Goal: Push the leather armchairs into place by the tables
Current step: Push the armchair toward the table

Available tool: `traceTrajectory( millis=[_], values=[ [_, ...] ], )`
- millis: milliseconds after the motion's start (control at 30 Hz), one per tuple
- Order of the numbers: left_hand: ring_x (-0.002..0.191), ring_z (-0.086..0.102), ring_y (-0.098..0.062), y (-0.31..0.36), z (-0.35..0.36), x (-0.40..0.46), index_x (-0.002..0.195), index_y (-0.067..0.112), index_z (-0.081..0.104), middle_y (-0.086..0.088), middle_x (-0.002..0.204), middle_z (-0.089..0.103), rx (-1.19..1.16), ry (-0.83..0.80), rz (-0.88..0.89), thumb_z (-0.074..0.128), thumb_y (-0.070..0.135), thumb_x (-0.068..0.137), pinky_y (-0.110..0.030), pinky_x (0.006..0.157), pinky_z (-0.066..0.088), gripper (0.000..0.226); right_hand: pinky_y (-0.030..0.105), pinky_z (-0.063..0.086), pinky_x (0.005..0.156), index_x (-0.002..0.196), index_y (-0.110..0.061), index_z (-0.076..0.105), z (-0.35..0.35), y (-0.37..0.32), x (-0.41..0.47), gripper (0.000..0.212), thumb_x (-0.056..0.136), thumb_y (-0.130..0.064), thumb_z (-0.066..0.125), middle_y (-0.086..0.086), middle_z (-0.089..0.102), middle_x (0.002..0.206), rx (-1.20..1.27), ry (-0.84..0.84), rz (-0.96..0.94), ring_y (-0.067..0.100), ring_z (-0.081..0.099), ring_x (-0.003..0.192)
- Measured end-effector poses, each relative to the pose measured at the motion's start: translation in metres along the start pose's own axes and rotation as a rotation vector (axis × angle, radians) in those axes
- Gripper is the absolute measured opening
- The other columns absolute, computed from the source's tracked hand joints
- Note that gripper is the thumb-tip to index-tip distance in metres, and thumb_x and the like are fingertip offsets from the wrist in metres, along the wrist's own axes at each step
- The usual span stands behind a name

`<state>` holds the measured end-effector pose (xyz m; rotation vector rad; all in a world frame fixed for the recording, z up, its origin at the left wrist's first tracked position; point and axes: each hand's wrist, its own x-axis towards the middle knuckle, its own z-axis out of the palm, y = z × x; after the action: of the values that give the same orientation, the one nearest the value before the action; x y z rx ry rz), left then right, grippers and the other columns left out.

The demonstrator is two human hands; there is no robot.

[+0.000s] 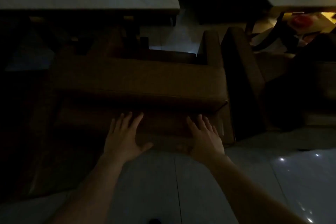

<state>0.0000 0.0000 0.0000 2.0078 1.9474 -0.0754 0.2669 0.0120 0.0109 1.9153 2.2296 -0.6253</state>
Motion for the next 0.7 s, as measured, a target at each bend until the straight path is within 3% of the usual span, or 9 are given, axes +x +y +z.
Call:
traceTrajectory(
  millis=[200,367,533,700],
  values=[
    [0.15,0.001,-0.031,-0.019,0.025,0.035,0.155,0.039,-0.004,-0.007,0.164,0.002,0.075,0.07,0.034,0.052,0.083,0.072,-0.052,0.121,0.0,0.109,0.058,0.011,0.12,0.155,-0.034,0.002,0.02,0.002,0.028,0.097,0.084,-0.051,0.066,0.015,-0.004,0.164,-0.067,0.074,0.022,0.038,-0.009,0.149],
    [0.15,0.003,-0.035,-0.035,0.042,0.045,0.158,0.026,0.006,-0.011,0.163,0.013,0.089,0.203,-0.002,0.034,0.088,0.069,-0.05,0.121,0.001,0.111,0.063,0.019,0.115,0.155,-0.031,0.015,0.038,0.0,0.033,0.086,0.086,-0.021,0.067,0.021,0.011,0.162,-0.078,0.212,0.057,0.044,0.002,0.149],
    [0.148,0.009,-0.034,-0.026,0.042,0.042,0.155,0.024,0.022,-0.01,0.16,0.024,0.037,0.227,-0.064,0.068,0.07,0.072,-0.054,0.118,0.019,0.106,0.063,0.015,0.117,0.155,-0.03,0.007,0.042,0.006,0.034,0.087,0.091,-0.019,0.063,0.02,0.004,0.163,-0.082,0.211,0.009,0.042,-0.005,0.149],
    [0.147,0.013,-0.032,-0.021,0.04,0.038,0.153,0.024,0.028,-0.007,0.158,0.028,0.038,0.234,-0.107,0.07,0.067,0.072,-0.052,0.114,0.03,0.101,0.06,0.027,0.115,0.153,-0.031,0.024,0.044,0.015,0.032,0.084,0.085,-0.016,0.07,0.019,0.022,0.16,-0.024,0.268,-0.025,0.041,0.013,0.148]
  ],
)
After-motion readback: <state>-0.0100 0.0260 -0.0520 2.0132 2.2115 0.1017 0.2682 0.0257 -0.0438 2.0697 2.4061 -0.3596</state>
